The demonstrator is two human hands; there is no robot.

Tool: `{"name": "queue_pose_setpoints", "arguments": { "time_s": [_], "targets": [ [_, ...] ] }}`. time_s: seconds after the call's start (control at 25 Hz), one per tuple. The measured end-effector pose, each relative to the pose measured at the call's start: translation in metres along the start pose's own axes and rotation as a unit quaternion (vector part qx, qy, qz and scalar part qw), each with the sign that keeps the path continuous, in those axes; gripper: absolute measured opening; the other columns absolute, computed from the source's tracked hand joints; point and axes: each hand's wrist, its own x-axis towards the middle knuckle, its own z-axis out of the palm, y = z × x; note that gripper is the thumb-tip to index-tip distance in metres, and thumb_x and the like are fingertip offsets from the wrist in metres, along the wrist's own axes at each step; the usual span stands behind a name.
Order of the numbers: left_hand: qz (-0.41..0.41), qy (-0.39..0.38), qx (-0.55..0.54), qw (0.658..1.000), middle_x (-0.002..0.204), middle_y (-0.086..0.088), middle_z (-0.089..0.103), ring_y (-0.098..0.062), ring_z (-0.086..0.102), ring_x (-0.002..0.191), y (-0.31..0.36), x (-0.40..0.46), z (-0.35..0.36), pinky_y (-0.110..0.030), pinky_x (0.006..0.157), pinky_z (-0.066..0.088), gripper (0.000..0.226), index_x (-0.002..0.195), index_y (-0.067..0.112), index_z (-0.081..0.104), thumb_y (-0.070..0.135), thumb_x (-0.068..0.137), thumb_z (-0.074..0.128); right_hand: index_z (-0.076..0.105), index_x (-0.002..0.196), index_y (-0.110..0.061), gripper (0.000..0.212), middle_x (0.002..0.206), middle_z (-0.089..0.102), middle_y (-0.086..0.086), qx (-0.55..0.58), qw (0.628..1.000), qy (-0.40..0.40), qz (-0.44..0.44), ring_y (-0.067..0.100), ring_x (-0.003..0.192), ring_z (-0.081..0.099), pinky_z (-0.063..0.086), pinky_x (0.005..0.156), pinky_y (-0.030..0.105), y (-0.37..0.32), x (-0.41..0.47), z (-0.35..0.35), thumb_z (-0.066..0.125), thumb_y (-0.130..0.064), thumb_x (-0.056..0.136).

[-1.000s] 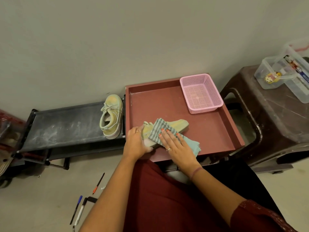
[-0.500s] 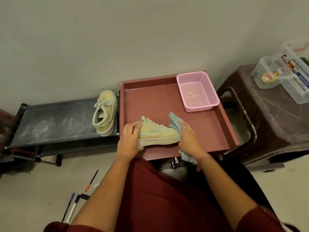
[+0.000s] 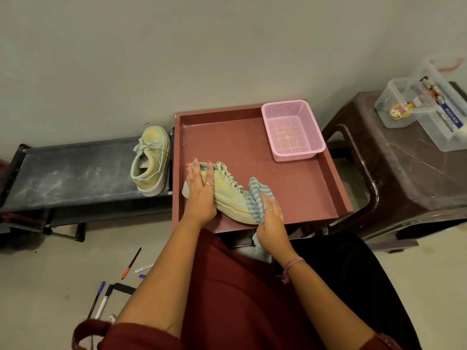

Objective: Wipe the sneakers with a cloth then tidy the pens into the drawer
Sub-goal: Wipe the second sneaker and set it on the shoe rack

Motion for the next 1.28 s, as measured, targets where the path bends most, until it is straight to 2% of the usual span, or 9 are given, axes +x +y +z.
{"name": "queue_pose_setpoints", "arguments": {
  "time_s": [0.12, 0.28, 0.4, 0.56, 0.72, 0.96, 1.04, 1.16, 1.28],
  "targets": [
    [-0.139, 0.028, -0.093, 0.985, 0.152, -0.017, -0.035, -0.041, -0.019, 0.144, 0.016, -0.022, 0.008, -0.053, 0.119, 0.010, 0.106, 0.154, 0.020, -0.009, -0.012, 0.079, 0.058, 0.029, 0.147, -0.008, 0.078, 0.149, 0.031, 0.005, 0.039, 0.999, -0.036, -0.003, 0.023, 0.141, 0.023, 0.020, 0.118, 0.043, 0.011, -0.012, 0.003, 0.034, 0.021, 0.075],
    [-0.183, 0.043, -0.289, 0.939, 0.155, -0.013, -0.032, -0.027, 0.000, 0.149, 0.026, -0.043, 0.011, -0.006, 0.097, 0.023, 0.104, 0.155, 0.028, 0.001, -0.011, 0.080, 0.062, 0.042, 0.141, -0.011, 0.068, 0.141, 0.047, 0.004, 0.242, 0.959, -0.105, 0.106, 0.015, 0.131, 0.044, 0.032, 0.113, 0.033, 0.006, -0.021, -0.020, 0.034, 0.021, 0.082],
    [-0.191, 0.044, -0.377, 0.905, 0.160, -0.006, -0.021, -0.017, -0.002, 0.149, 0.025, -0.044, 0.010, -0.017, 0.103, 0.016, 0.095, 0.154, 0.031, 0.009, 0.005, 0.083, 0.067, 0.045, 0.139, -0.012, 0.065, 0.127, 0.059, 0.008, 0.314, 0.937, -0.016, 0.151, 0.021, 0.110, 0.058, 0.046, 0.099, 0.040, -0.003, -0.003, -0.056, 0.031, 0.020, 0.084],
    [-0.187, 0.072, -0.382, 0.902, 0.161, -0.008, -0.014, -0.015, 0.000, 0.149, 0.031, -0.044, 0.016, -0.020, 0.107, 0.012, 0.091, 0.153, 0.032, 0.020, 0.025, 0.082, 0.076, 0.027, 0.149, -0.014, 0.070, 0.152, 0.033, 0.007, -0.048, 0.995, -0.029, -0.079, 0.023, 0.141, 0.028, 0.025, 0.116, 0.043, -0.016, 0.023, -0.055, 0.038, 0.013, 0.085],
    [-0.194, 0.108, -0.343, 0.913, 0.161, -0.014, -0.005, -0.021, 0.007, 0.149, 0.029, -0.042, 0.019, -0.017, 0.107, 0.013, 0.079, 0.150, 0.028, 0.030, 0.017, 0.084, 0.072, 0.011, 0.151, -0.011, 0.063, 0.159, 0.012, 0.007, -0.409, 0.877, -0.152, -0.200, 0.028, 0.146, 0.014, 0.012, 0.117, 0.047, -0.008, -0.003, 0.004, 0.029, 0.001, 0.092],
    [-0.214, 0.111, -0.335, 0.911, 0.161, -0.015, 0.002, -0.021, 0.011, 0.148, 0.032, -0.042, 0.021, -0.024, 0.112, 0.020, 0.080, 0.150, 0.026, 0.031, 0.022, 0.083, 0.075, 0.069, 0.113, -0.026, 0.037, 0.114, 0.070, -0.004, -0.509, 0.799, -0.146, -0.286, 0.023, 0.104, 0.066, 0.053, 0.084, 0.043, -0.006, 0.005, -0.040, 0.053, -0.015, 0.081],
    [-0.214, 0.114, -0.330, 0.912, 0.161, -0.013, 0.007, -0.021, 0.019, 0.146, 0.029, -0.041, 0.023, -0.022, 0.109, 0.022, 0.080, 0.149, 0.027, 0.033, 0.023, 0.082, 0.076, 0.066, 0.115, -0.026, 0.036, 0.112, 0.069, -0.001, -0.509, 0.818, -0.178, -0.203, 0.025, 0.103, 0.065, 0.053, 0.081, 0.036, -0.018, 0.005, -0.066, 0.042, -0.015, 0.090],
    [-0.205, 0.124, -0.323, 0.916, 0.160, -0.012, 0.014, -0.022, 0.027, 0.143, 0.025, -0.037, 0.028, -0.026, 0.110, 0.026, 0.081, 0.147, 0.027, 0.036, 0.023, 0.078, 0.079, 0.060, 0.123, -0.028, 0.041, 0.112, 0.067, 0.006, -0.348, 0.927, -0.131, -0.041, 0.031, 0.102, 0.062, 0.047, 0.076, 0.031, -0.039, 0.026, -0.092, 0.049, -0.009, 0.088],
    [-0.213, 0.131, -0.319, 0.914, 0.158, -0.012, 0.018, -0.024, 0.032, 0.141, 0.024, -0.036, 0.030, -0.033, 0.114, 0.031, 0.080, 0.146, 0.028, 0.038, 0.022, 0.077, 0.079, 0.055, 0.131, -0.024, 0.054, 0.122, 0.064, 0.008, -0.280, 0.952, -0.104, -0.059, 0.032, 0.113, 0.058, 0.049, 0.085, 0.036, -0.047, 0.029, -0.061, 0.048, -0.001, 0.083]
  ]
}}
